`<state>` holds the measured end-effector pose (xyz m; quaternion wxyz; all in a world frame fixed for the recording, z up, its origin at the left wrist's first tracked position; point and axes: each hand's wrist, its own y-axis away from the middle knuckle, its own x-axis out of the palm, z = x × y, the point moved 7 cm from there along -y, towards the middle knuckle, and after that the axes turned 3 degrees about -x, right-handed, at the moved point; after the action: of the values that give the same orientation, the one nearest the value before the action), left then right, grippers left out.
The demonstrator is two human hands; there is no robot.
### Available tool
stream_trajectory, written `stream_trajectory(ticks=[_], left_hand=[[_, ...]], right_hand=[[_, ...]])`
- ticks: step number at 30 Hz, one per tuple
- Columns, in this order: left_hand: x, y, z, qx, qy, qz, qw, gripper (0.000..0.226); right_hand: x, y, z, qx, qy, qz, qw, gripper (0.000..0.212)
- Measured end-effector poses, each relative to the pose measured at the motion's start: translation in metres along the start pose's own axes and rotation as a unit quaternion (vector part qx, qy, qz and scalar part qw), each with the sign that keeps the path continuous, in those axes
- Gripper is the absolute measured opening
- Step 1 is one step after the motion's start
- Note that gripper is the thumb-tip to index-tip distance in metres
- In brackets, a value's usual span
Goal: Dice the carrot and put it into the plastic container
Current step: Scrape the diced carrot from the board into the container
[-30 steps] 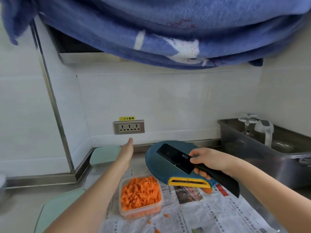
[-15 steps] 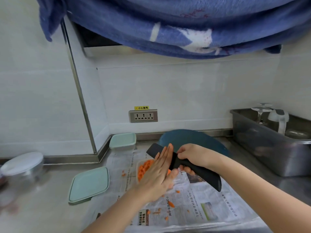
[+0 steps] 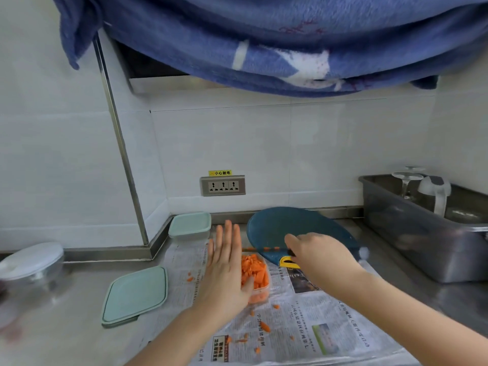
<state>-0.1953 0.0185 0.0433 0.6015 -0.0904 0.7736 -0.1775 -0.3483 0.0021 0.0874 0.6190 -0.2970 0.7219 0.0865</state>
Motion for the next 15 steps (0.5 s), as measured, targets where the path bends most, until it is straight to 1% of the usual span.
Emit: stream_trajectory(ticks=[1,4,6,8,11,12,15], left_hand=[[-0.002,0.003,-0.01,0.023,0.001,-0.004,1.0,0.099],[-0.001,0.009,-0.037,0.097,0.001,0.004,0.995,0.098],[0.004,0.009,-0.046,0.123,0.01,0.016,0.992,0.095],[0.01,0.003,-0.047,0.133,0.013,0.029,0.991,0.092],[0.017,-0.006,-0.041,0.14,0.004,0.032,0.99,0.093],[0.019,-0.007,-0.038,0.139,0.0,0.033,0.99,0.093],[0.026,-0.007,-0.028,0.131,-0.024,0.028,0.991,0.092]], right_hand=[[0.002,0.0,0.005,-0.006,0.024,-0.006,1.0,0.026],[0.001,0.0,0.017,-0.05,0.077,-0.091,0.992,0.052],[-0.001,0.001,0.019,-0.07,0.072,-0.145,0.984,0.06],[0.001,0.004,0.024,-0.092,0.078,-0.169,0.978,0.061],[-0.01,0.011,0.032,-0.122,0.087,-0.214,0.965,0.044],[-0.01,0.012,0.031,-0.128,0.087,-0.225,0.962,0.042],[-0.006,0.017,0.027,-0.14,0.058,-0.222,0.963,0.045]])
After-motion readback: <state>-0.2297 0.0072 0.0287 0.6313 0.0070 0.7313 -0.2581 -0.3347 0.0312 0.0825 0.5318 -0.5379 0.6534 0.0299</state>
